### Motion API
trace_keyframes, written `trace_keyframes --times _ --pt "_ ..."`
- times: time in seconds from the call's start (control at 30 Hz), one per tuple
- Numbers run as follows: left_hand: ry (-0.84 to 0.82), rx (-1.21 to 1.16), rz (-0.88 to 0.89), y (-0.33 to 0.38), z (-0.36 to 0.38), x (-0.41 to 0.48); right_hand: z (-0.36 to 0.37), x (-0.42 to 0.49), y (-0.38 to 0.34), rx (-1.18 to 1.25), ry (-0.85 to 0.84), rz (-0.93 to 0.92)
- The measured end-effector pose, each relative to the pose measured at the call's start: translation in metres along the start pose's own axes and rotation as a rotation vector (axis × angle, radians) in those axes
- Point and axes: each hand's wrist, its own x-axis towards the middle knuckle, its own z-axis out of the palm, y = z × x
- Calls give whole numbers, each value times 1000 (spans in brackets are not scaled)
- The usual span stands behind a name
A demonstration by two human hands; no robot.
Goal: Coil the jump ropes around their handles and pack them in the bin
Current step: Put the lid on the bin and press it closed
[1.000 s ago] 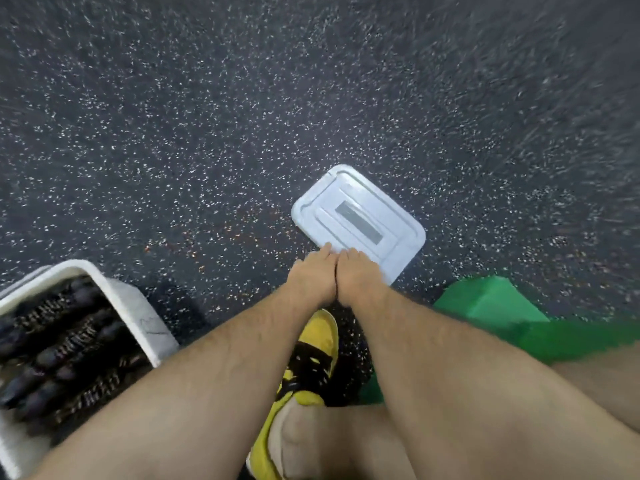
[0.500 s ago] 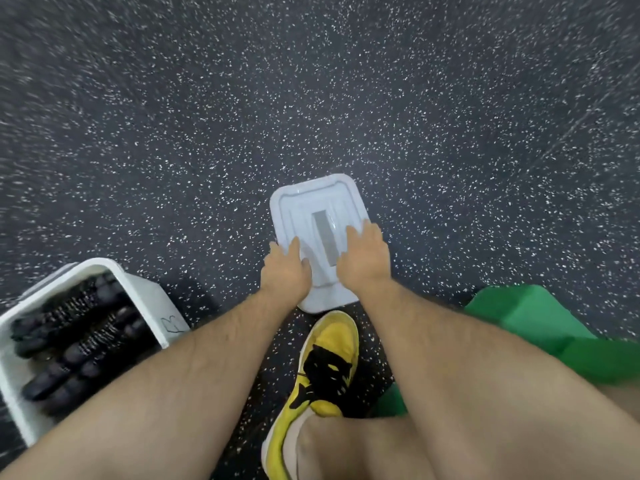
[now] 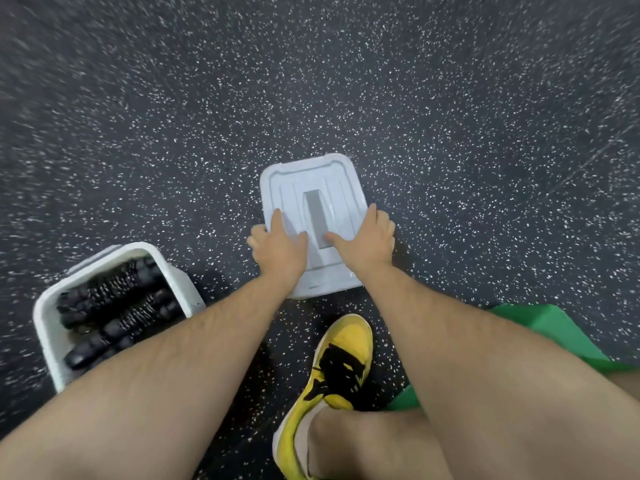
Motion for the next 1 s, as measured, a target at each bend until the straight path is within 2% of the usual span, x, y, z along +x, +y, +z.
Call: trace_keyframes --times 0.2,0.43,0.63,0.83,1.0 --pt "289 -113 -105 -24 -101 -16 -27 -42 -90 29 32 -168" --pt "402 -198 -304 -121 -188 -70 3 -152 -163 20 -109 -316" --pt "377 -170 -484 -198 -206 -117 45 -223 -177 -109 -240 -347" --pt "279 -175 -546 -222 -197 -120 66 -243 -178 -213 -222 -340" --pt "271 -119 -553 -227 -191 -110 75 -240 -181 -286 -196 -352"
